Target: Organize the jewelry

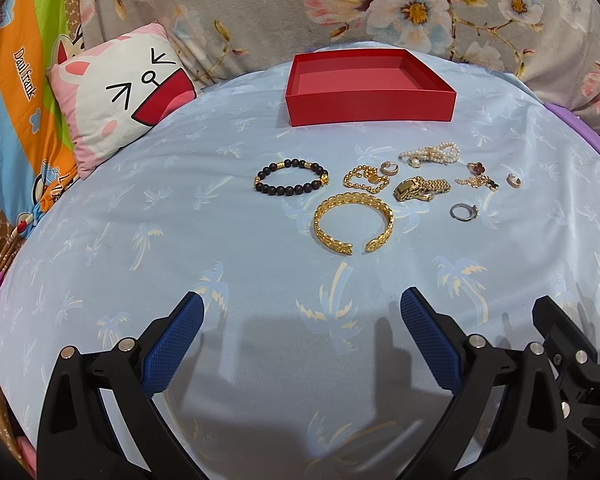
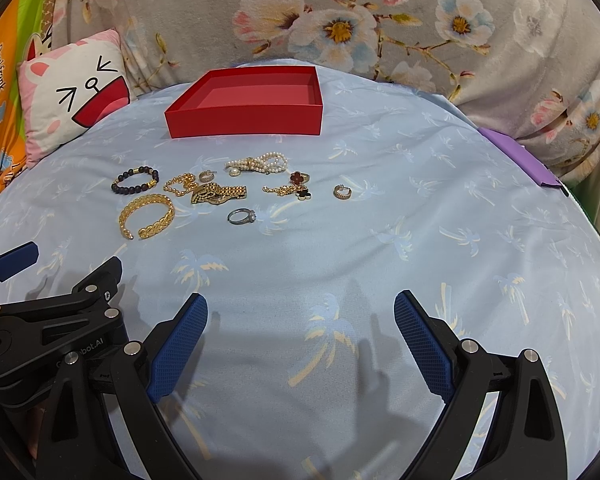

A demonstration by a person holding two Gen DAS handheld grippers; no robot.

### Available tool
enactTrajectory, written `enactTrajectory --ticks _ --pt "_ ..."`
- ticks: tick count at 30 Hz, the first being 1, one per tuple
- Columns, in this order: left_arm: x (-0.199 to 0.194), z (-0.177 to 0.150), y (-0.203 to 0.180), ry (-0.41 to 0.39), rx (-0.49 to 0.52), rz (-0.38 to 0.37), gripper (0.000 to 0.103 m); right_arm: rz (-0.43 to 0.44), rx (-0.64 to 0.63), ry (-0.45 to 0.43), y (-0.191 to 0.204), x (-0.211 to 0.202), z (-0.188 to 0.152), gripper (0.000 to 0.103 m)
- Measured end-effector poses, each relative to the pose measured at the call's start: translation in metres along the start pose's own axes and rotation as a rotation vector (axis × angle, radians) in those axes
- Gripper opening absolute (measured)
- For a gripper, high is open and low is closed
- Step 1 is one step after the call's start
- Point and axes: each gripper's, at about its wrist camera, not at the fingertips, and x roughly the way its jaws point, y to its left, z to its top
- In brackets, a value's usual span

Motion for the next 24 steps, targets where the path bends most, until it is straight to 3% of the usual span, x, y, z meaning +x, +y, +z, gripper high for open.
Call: enactTrajectory --ticks 24 --pt "0.0005 -0.0002 0.0002 0.004 0.001 -0.001 0.096 0.000 0.001 0.006 0.0014 0.0023 -0.0003 0.093"
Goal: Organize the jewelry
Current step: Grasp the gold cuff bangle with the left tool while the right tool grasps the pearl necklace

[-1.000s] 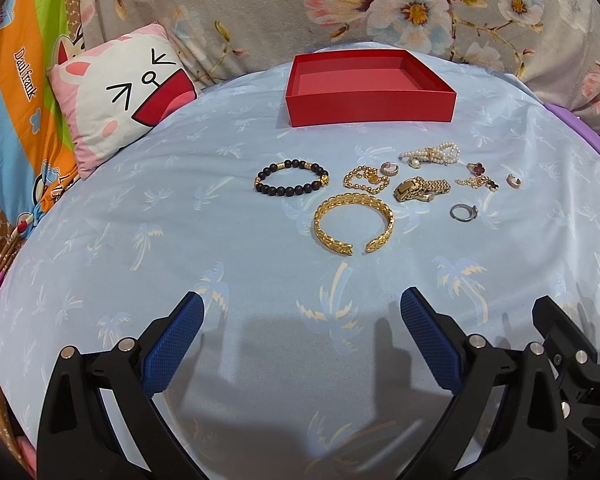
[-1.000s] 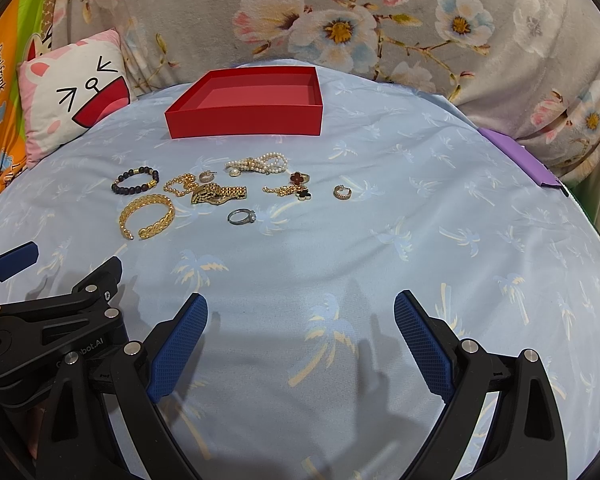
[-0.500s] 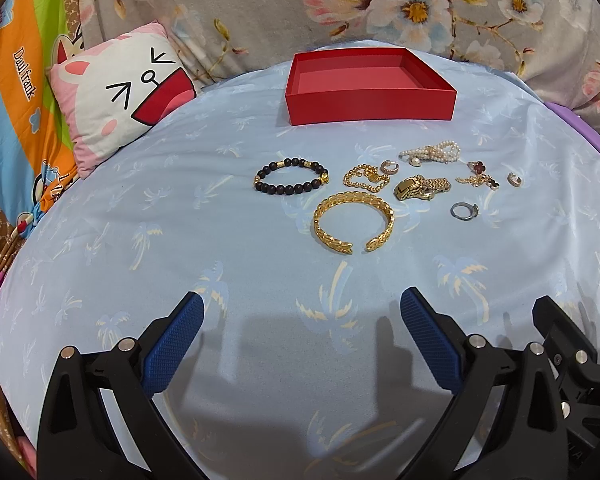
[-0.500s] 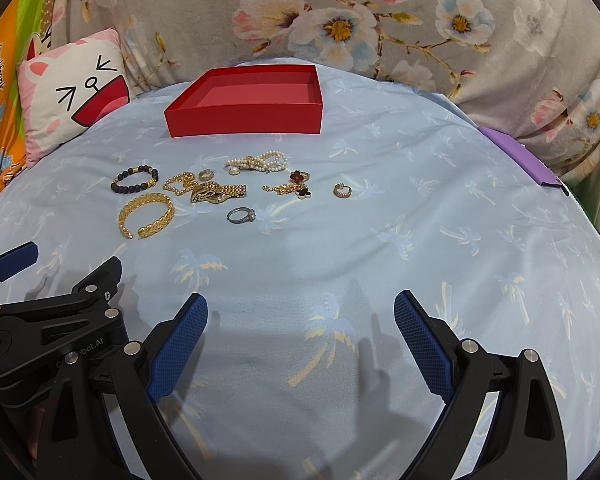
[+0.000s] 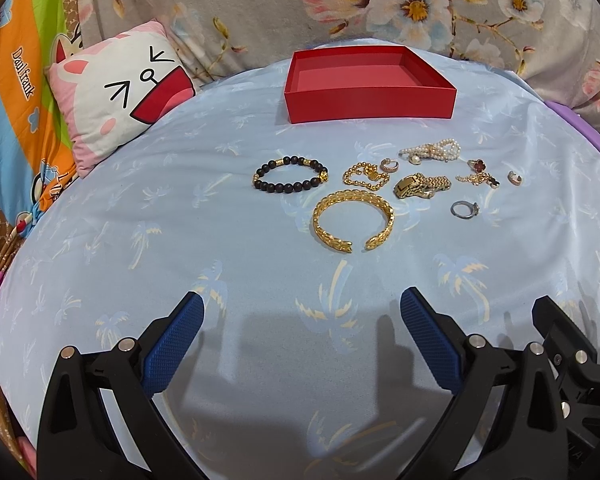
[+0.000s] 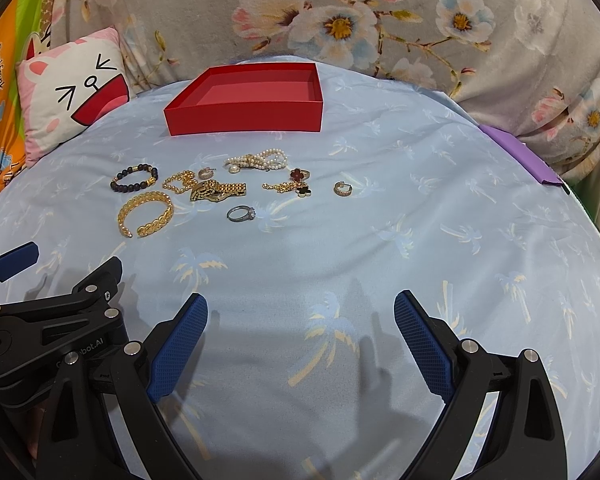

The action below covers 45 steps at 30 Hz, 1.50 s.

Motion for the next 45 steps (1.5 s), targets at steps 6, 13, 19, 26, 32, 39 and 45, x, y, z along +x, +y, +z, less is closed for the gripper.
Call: enactTrajectory --ticks 6,13,19,26,32,39,45 --pt "0.000 -0.006 0.009 0.004 -0.042 -0.063 0.096 0.045 0.019 0.029 -0.004 0.002 -0.004 0.093" --pt "0.004 0.012 0.047 0.060 -0.121 -0.185 0.096 0.031 0.012 0.016 -0.016 0.003 0.013 0.093" --pt "0.008 0.044 0.049 0.024 -0.078 -0.150 0.097 0.031 0.049 0.004 -0.029 0.006 0.035 0.093" --pt "0.038 0.055 0.006 0.075 0.008 -0.170 0.097 0.019 0.074 0.019 -0.037 0.022 0.052 0.093" --pt "0.056 0.057 0.001 0.120 0.000 -0.185 0.084 0.038 0.084 0.048 -0.039 0.037 0.055 0.093" --pt "0.062 0.052 -0.005 0.127 0.029 -0.202 0.071 0.062 0.082 0.069 -0.036 0.050 0.057 0.093" --pt "0.061 0.053 -0.004 0.109 0.029 -0.208 0.056 0.065 0.080 0.094 -0.035 0.060 0.055 0.093"
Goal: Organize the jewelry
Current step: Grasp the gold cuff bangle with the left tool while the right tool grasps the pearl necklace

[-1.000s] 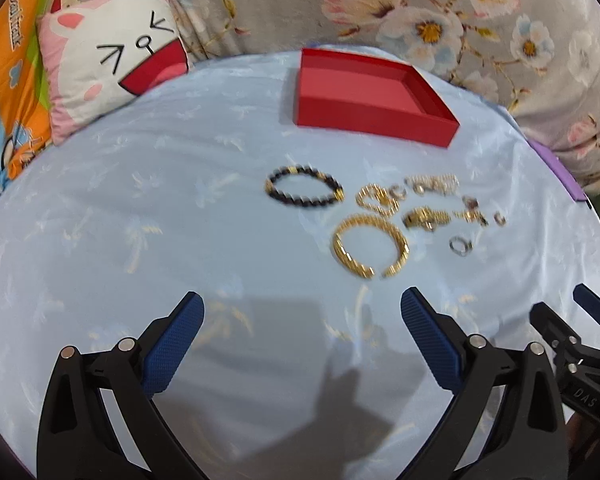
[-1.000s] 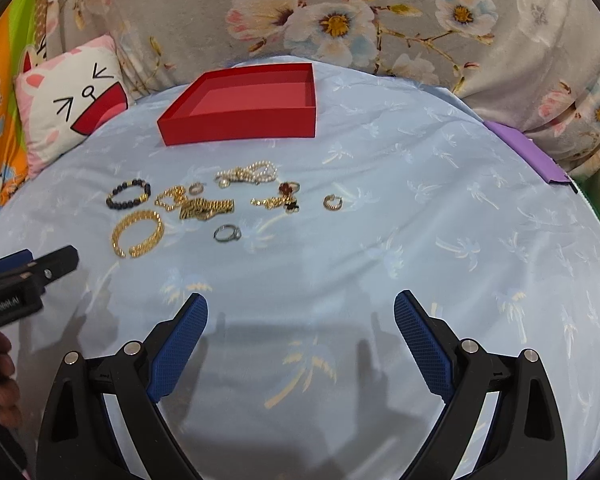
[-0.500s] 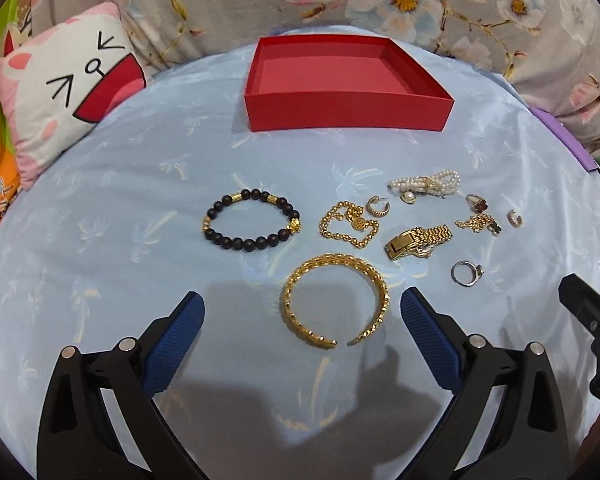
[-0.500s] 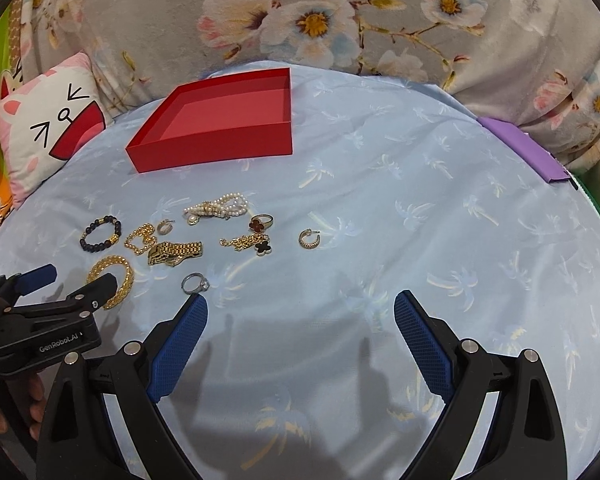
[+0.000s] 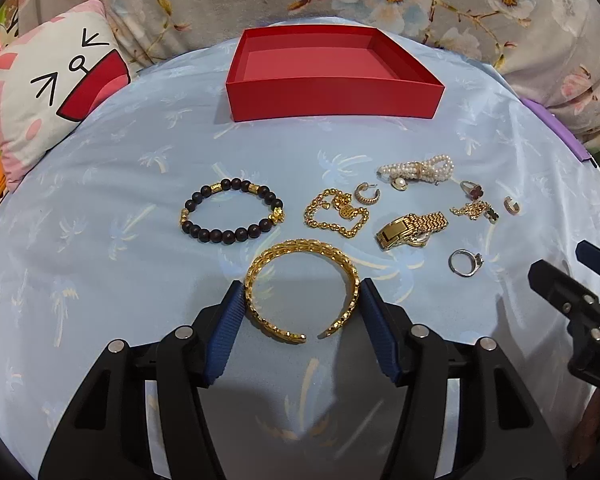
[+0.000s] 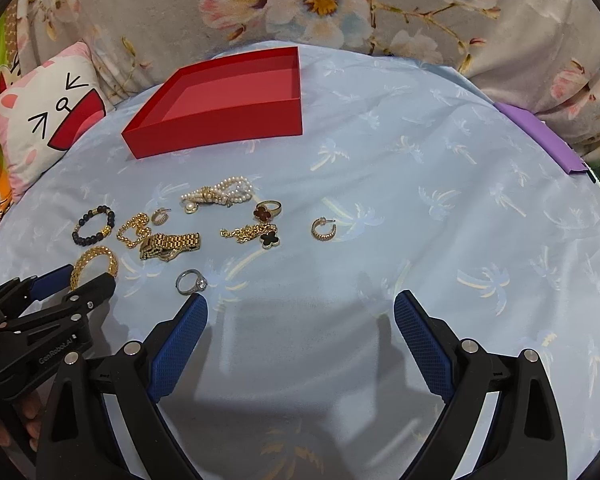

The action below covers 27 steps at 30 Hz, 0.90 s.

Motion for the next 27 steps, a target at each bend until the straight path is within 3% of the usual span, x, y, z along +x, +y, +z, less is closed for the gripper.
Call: enactTrajectory --ticks 5,8,16,27 --pt "-0.008 0.002 0.010 -0.008 -0.033 -0.036 0.056 -0.003 -0.022 0.003 0.002 0.000 0.004 0.093" --pt "-0.020 0.006 0.020 -0.054 -0.047 -0.014 0.056 0.027 -0.072 -0.012 0.008 -0.006 0.018 0.092" --pt "-0.013 0.006 0.046 -0.063 -0.107 0.011 0.056 0.292 -0.228 -0.020 0.028 0.023 0.078 0.080" --pt "-0.006 0.003 0.045 -0.056 -0.093 0.000 0.056 0.334 -0.389 0.084 0.048 0.082 0.093 0.063"
